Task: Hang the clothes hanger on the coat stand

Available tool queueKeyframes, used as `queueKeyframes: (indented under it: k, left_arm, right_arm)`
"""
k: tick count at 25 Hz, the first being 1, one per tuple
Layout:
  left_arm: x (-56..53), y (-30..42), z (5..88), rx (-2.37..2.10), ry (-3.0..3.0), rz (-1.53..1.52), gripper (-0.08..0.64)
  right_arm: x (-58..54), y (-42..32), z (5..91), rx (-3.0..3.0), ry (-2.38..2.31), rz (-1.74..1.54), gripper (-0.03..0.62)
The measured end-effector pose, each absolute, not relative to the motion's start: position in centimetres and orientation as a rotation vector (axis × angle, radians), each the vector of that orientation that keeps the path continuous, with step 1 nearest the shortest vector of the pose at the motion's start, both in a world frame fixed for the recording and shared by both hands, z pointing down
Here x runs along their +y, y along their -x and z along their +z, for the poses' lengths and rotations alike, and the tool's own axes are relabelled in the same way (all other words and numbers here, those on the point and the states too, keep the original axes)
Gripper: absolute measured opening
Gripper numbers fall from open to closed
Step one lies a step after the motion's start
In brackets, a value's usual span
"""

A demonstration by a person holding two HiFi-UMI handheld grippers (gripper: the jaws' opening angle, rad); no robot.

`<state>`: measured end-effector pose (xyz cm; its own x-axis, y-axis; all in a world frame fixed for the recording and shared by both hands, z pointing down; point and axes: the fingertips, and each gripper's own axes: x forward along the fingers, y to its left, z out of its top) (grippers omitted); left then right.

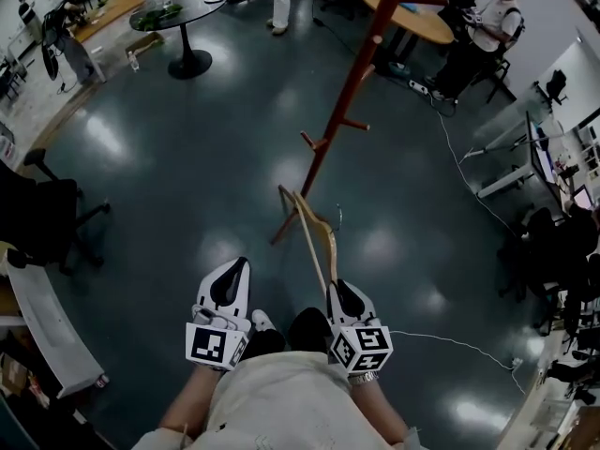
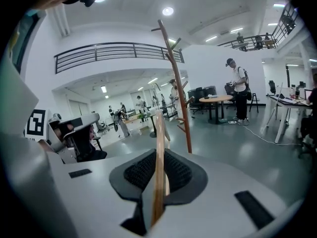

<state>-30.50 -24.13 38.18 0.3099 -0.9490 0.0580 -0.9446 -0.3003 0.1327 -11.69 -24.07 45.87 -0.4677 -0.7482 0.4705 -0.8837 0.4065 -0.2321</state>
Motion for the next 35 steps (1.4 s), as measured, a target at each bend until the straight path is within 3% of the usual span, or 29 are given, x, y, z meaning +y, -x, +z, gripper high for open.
queueKeyframes:
  k: [12,24,35]
  left_arm:
    - [-26.4,30.4,39.1,-1.690,-2.466,-0.015,0.014]
    - [-28.5,35.2,40.5,-1.714,-2.389,0.041,0.014]
    - [-31.7,35.2,43.5,-1.718,-2.278,0.047,0.014]
  right_arm:
    - [-29.9,14.0,50.2,-2.295,-1.472,0.554,0.066]
    - [-38.1,18.9,58.8,-2.129,-1.518,0.559,0.066]
    - [-45.6,20.7,66.1,-2.029,-1.657,0.702,0.066]
